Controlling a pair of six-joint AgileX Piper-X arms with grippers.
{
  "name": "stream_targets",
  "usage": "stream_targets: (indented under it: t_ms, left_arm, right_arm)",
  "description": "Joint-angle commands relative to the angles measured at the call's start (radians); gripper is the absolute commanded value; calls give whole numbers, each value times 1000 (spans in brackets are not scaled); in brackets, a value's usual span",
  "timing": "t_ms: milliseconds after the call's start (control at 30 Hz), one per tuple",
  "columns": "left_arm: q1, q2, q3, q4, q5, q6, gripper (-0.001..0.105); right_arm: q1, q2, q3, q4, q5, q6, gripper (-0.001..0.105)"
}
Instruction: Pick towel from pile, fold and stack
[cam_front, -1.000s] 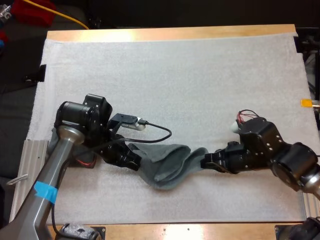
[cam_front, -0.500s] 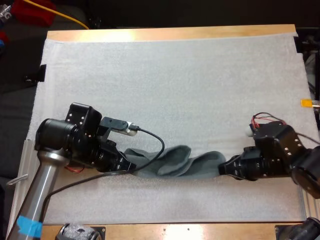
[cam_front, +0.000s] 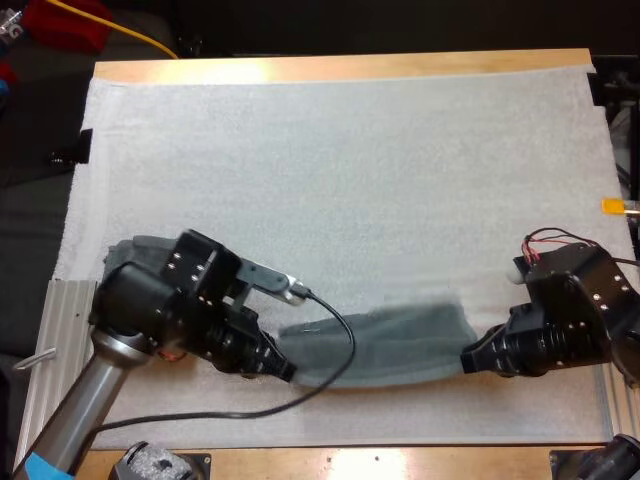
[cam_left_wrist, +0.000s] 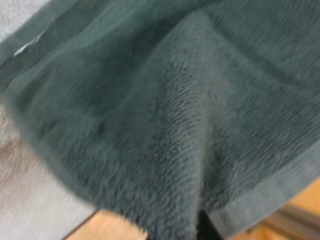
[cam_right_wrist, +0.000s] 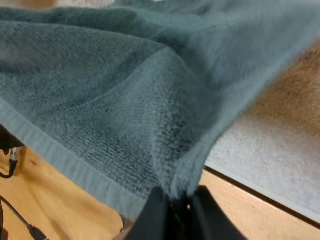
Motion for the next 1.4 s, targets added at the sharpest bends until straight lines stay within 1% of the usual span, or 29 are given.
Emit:
stream_targets:
  t_ms: [0, 133, 300, 400, 500, 600, 633, 733, 800, 900, 1000, 1167, 1233, 1300, 1367]
  left_arm:
    - [-29, -8, -18, 34, -29, -26, 0]
    - [-70, -8, -74, 34, -50, -60, 0]
    - [-81, -8, -181, 32, -51, -80, 0]
    - [-81, -8, -206, 32, -73, -89, 0]
    - [-81, -16, -209, 32, -73, -102, 0]
    - [-81, -35, -209, 32, -124, -116, 0]
    - [-81, -39, -209, 32, -127, -118, 0]
    - [-81, -50, -209, 32, -136, -125, 0]
    - [-81, -50, -207, 32, -141, -127, 0]
    - [-81, -43, -207, 32, -141, -127, 0]
    - [-81, -29, -207, 32, -162, -127, 0]
    - [-81, 8, -207, 32, -163, -127, 0]
    - [-81, 36, -207, 32, -166, -125, 0]
    - [-81, 58, -207, 32, -184, -114, 0]
    - [-81, 85, -207, 32, -209, -79, 0]
  right_arm:
    - [-1, -9, -28, 29, 7, -22, 1]
    - [-1, -9, -81, 60, 7, -37, 1]
    - [-1, -9, -144, 76, 7, -37, 1]
    - [-1, -11, -147, 90, 1, -37, 1]
    - [5, -13, -147, 113, 1, -37, 1]
    - [37, -14, -147, 116, 6, -34, 1]
    - [50, -14, -147, 116, 8, -30, 1]
    - [92, -10, -147, 116, 26, -9, 1]
    - [116, -10, -144, 109, 57, 9, 1]
    - [125, -10, -144, 101, 90, 18, 1]
    - [125, -8, -144, 95, 98, 26, 1]
    - [125, 19, -127, 95, 101, 26, 1]
    - [125, 45, -115, 86, 121, 26, 1]
    - [125, 70, -106, 60, 128, 26, 1]
    - [125, 93, -101, 24, 139, 26, 1]
